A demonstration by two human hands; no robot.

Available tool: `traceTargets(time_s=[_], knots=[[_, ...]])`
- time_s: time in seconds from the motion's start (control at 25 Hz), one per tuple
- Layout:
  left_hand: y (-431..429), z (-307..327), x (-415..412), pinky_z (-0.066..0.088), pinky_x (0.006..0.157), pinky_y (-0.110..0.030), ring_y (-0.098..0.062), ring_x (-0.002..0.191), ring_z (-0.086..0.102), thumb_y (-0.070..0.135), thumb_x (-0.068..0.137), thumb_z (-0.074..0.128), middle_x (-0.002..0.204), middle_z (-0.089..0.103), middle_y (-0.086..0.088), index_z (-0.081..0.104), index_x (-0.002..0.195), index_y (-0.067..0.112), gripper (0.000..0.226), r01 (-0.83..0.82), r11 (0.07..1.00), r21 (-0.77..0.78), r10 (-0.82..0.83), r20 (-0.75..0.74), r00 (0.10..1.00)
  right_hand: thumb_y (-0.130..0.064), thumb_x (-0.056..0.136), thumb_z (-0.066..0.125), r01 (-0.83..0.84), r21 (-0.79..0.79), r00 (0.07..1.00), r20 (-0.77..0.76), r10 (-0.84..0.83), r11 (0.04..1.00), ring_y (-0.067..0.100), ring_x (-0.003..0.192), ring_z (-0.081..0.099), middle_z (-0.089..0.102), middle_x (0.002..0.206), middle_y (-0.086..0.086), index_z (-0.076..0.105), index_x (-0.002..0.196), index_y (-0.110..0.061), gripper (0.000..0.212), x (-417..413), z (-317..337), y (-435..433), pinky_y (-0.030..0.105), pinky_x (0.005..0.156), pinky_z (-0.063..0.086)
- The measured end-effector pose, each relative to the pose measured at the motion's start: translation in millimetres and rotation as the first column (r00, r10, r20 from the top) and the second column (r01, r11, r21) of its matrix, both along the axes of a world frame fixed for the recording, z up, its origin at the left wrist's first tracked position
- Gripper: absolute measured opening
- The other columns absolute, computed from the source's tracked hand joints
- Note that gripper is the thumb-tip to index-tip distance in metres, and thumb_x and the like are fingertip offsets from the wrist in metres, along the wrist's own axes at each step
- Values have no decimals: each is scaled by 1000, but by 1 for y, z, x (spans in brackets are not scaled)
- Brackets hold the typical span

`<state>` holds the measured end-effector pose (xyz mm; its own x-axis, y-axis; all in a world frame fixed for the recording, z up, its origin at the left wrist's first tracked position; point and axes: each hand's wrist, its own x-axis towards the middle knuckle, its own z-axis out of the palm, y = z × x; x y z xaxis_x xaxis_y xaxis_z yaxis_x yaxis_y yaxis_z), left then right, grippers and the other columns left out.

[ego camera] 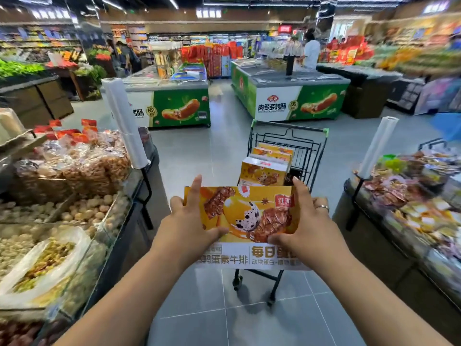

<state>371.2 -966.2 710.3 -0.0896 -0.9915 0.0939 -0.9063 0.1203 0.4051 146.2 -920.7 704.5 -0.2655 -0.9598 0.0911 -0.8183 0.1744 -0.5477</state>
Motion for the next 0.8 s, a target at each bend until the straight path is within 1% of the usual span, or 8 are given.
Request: traceTargets(time_s=[0.12, 0.24, 0.36, 0.48, 0.64, 0.8], knots=[[-47, -9, -11, 46, 79, -36, -33, 102, 59, 64, 77, 65, 135, 34, -11, -9, 149, 45, 105, 44, 998, 38, -44, -4, 999, -45, 61, 86, 69, 32, 998, 10, -69, 997, 27, 107, 58, 33, 132, 7, 0, 142, -49, 118, -8, -11, -34, 42, 94, 50], [-95, -21, -28, 48, 83, -38, -34, 101, 60, 61, 78, 66, 133, 37, -10, 1, 148, 45, 97, 80, 995, 60, -78, -33, 996, -47, 60, 86, 108, 46, 994, 21, -109, 993, 25, 100, 60, 34, 128, 5, 5, 138, -49, 112, -22, -23, -74, 40, 90, 51], [-143, -30, -47, 47, 80, -35, -31, 100, 61, 58, 77, 70, 130, 40, -7, 10, 145, 45, 92, 98, 993, 71, -94, -61, 994, -50, 59, 86, 116, 67, 993, 28, -118, 991, 24, 97, 60, 36, 124, 4, 8, 137, -49, 111, -44, -36, -119, 37, 89, 49], [-200, -41, -74, 45, 79, -33, -30, 98, 62, 53, 78, 71, 126, 42, -5, 20, 140, 43, 81, 96, 993, 61, -92, -74, 993, -47, 63, 85, 127, 83, 989, 59, -132, 988, 24, 99, 60, 38, 123, 4, 12, 138, -48, 104, -70, -53, -176, 38, 91, 49], [-269, -57, -113, 48, 79, -34, -27, 96, 62, 51, 80, 69, 118, 45, -2, 26, 133, 40, 69, 78, 994, 78, -72, -75, 995, -43, 70, 81, 123, 113, 987, 86, -133, 986, 23, 100, 59, 35, 124, 4, 17, 139, -42, 94, -108, -72, -244, 38, 93, 51], [-330, -80, -146, 45, 79, -34, -27, 98, 61, 48, 80, 70, 114, 47, -1, 34, 126, 38, 60, 57, 994, 88, -45, -129, 991, -40, 78, 76, 122, 118, 991, 46, -128, 985, 25, 100, 59, 34, 126, 7, 21, 138, -36, 81, -138, -95, -300, 36, 88, 51]])
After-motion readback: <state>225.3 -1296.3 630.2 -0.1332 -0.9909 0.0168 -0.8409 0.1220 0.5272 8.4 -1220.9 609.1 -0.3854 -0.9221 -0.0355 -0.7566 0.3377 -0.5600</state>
